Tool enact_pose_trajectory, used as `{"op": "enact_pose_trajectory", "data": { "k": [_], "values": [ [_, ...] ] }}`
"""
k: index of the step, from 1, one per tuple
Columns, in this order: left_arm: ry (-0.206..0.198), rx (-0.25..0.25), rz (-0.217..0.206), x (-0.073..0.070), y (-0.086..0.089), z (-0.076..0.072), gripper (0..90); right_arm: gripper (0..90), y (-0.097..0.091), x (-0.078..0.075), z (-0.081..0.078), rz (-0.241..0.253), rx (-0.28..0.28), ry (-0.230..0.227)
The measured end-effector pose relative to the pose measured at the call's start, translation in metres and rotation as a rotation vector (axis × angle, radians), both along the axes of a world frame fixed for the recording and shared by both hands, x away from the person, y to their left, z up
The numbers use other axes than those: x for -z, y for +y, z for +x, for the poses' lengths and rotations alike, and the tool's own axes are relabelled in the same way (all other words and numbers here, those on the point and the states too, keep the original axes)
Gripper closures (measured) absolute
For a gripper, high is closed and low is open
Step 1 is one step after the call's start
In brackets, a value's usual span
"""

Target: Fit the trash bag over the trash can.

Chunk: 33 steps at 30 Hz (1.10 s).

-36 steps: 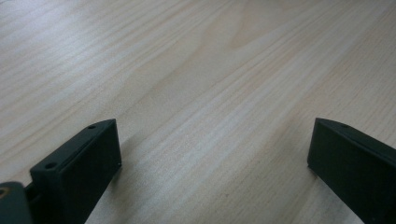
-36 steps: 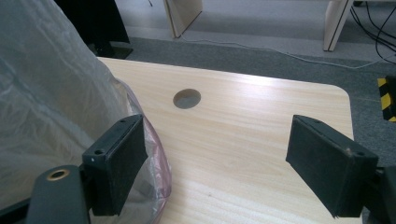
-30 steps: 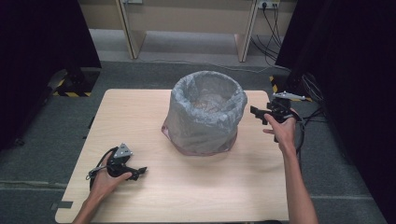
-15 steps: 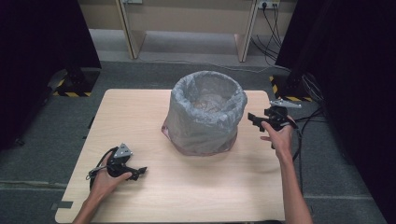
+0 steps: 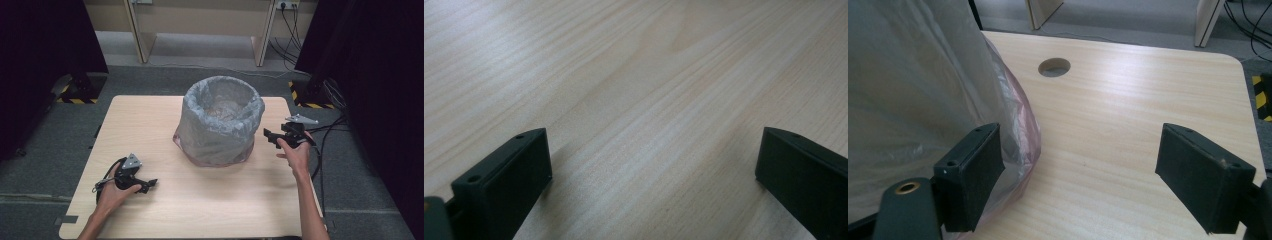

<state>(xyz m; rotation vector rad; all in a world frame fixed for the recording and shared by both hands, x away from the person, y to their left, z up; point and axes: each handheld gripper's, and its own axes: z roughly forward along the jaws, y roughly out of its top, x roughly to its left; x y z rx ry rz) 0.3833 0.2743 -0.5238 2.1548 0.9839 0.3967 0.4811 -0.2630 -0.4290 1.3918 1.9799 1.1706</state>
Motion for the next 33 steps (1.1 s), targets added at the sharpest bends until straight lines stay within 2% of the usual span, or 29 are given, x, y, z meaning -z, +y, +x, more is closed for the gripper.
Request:
{"op": "enact_pose_trajectory", "data": {
  "k": [10,12,33],
  "values": [
    [0.001,-0.001,0.002,0.000,0.000,0.000,0.0,19.0,0.003,0.021,-0.006,0.026,0.002,0.018],
    [0.001,-0.001,0.002,0.000,0.000,0.000,0.0,19.0,0.004,0.025,-0.007,0.020,-0.005,0.036],
    [0.001,-0.001,0.003,0.000,-0.001,0.001,0.0,19.0,-0.001,0.053,-0.024,-0.019,-0.018,0.084]
  ]
}}
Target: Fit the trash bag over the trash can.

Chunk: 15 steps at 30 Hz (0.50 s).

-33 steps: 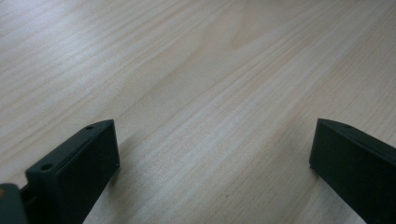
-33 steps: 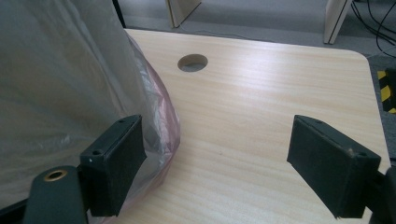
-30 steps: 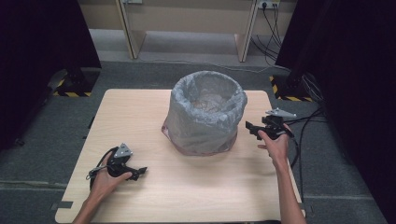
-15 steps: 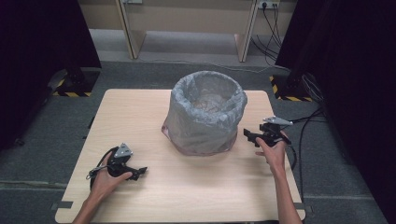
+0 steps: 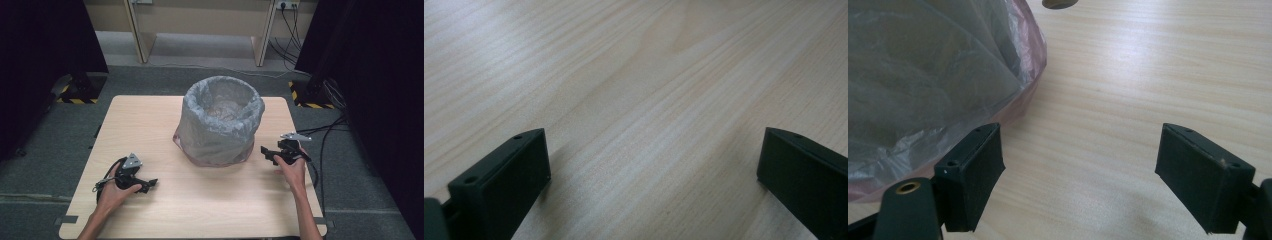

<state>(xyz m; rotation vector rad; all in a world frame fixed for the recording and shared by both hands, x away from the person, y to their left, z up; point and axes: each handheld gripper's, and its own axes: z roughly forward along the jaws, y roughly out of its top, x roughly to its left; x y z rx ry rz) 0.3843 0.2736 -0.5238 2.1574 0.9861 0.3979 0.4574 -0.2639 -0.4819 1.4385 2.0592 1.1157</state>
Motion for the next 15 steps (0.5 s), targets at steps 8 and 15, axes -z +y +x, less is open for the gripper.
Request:
{"op": "enact_pose_trajectory", "data": {
  "k": [8,15],
  "values": [
    [0.000,0.001,0.000,0.000,0.000,0.000,0.0,19.0,0.002,0.005,-0.009,-0.011,-0.013,0.008],
    [0.000,0.002,0.000,0.000,0.000,0.000,0.0,19.0,0.007,0.011,-0.016,-0.037,-0.036,0.015]
  ]
}}
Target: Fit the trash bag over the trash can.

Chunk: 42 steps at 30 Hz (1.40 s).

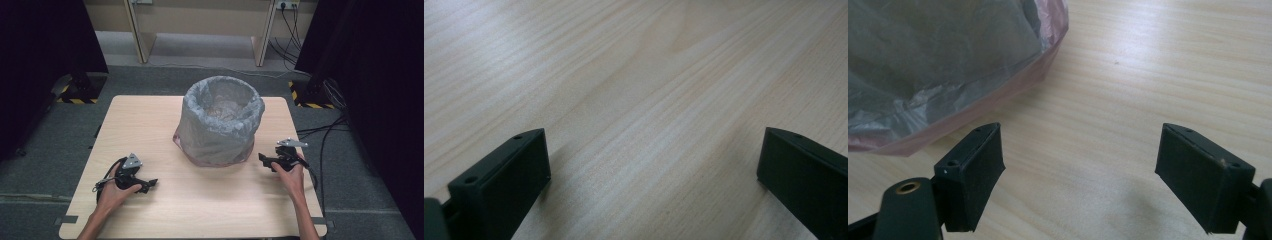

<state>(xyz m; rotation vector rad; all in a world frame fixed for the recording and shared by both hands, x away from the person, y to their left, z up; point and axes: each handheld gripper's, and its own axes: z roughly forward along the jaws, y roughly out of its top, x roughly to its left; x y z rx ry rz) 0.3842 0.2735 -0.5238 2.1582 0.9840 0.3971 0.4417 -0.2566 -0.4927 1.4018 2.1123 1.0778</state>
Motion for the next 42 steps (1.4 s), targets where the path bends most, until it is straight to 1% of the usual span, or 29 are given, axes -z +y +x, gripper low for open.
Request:
{"op": "enact_pose_trajectory", "data": {
  "k": [4,9,10,15,19,20,25,31,32,33,36,37,38,39,42],
  "values": [
    [0.000,0.002,0.000,0.000,0.000,0.000,0.0,19.0,0.003,0.003,-0.004,-0.007,-0.008,0.005],
    [0.000,0.004,0.000,0.000,0.000,0.000,0.0,19.0,0.006,0.006,-0.008,-0.028,-0.024,0.007],
    [0.000,0.005,0.000,0.000,0.000,0.000,0.0,19.0,0.007,0.007,-0.010,-0.027,-0.022,0.014],
    [0.000,0.006,0.000,0.000,0.000,0.000,0.0,19.0,0.007,0.010,-0.014,-0.040,-0.033,0.015],
    [0.000,0.006,0.000,0.000,0.000,0.000,0.0,19.0,0.007,0.012,-0.019,-0.038,-0.027,0.022],
    [0.000,0.006,0.000,0.000,0.000,0.000,0.0,19.0,0.006,0.012,-0.020,-0.045,-0.033,0.020],
    [0.000,0.006,0.000,0.000,0.000,0.000,0.0,19.0,0.004,0.015,-0.026,-0.051,-0.027,0.022],
    [0.000,0.006,0.000,0.000,0.000,-0.001,0.0,19.0,0.000,0.017,-0.032,-0.072,-0.020,0.023],
    [0.000,0.006,0.000,0.000,0.000,-0.001,0.0,19.0,0.000,0.017,-0.033,-0.068,-0.015,0.026],
    [0.000,0.006,0.000,0.000,0.000,-0.001,0.0,19.0,-0.001,0.017,-0.034,-0.078,-0.019,0.021],
    [0.000,0.006,0.000,0.000,0.000,-0.001,0.0,18.9,-0.002,0.017,-0.038,-0.076,-0.010,0.027],
    [0.000,0.006,0.000,0.000,0.000,-0.001,0.0,18.9,-0.002,0.018,-0.038,-0.080,-0.012,0.020],
    [0.000,0.006,0.000,0.000,0.000,-0.001,0.0,18.9,-0.002,0.018,-0.040,-0.079,-0.010,0.026],
    [0.000,0.006,0.000,0.000,0.000,-0.001,0.0,18.9,-0.002,0.019,-0.040,-0.088,-0.017,0.020],
    [0.000,0.006,0.000,0.000,0.000,-0.001,0.0,18.9,-0.002,0.020,-0.044,-0.094,-0.017,0.024]
  ]
}}
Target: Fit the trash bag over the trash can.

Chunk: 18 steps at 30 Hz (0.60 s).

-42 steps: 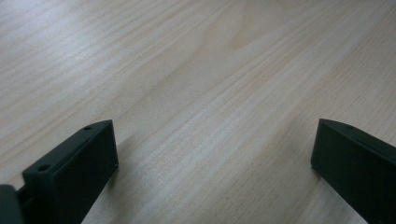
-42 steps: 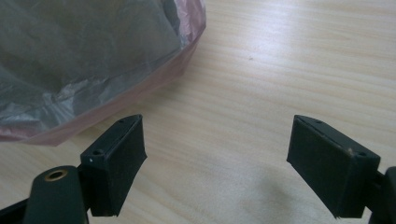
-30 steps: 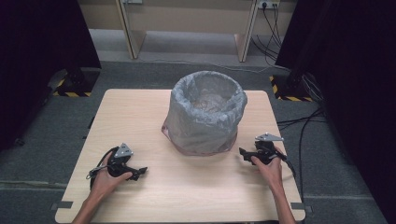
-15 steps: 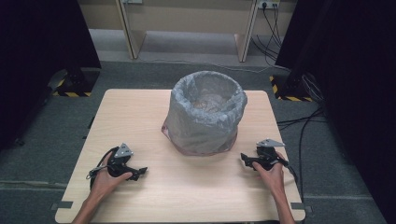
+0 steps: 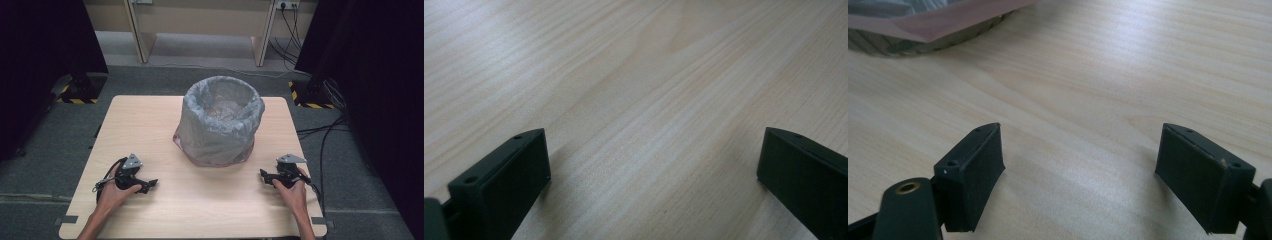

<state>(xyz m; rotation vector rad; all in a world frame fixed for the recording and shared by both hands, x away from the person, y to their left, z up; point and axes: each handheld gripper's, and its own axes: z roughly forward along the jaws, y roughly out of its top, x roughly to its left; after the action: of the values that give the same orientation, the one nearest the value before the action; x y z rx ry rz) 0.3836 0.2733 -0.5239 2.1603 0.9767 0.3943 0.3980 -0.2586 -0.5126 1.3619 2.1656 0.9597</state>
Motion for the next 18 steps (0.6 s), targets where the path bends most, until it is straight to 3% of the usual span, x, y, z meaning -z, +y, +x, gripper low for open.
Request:
{"op": "enact_pose_trajectory", "data": {
  "k": [18],
  "values": [
    [0.000,0.000,0.000,0.000,0.000,0.000,0.0,17.4,0.001,0.002,-0.018,-0.029,0.008,-0.002]
  ]
}}
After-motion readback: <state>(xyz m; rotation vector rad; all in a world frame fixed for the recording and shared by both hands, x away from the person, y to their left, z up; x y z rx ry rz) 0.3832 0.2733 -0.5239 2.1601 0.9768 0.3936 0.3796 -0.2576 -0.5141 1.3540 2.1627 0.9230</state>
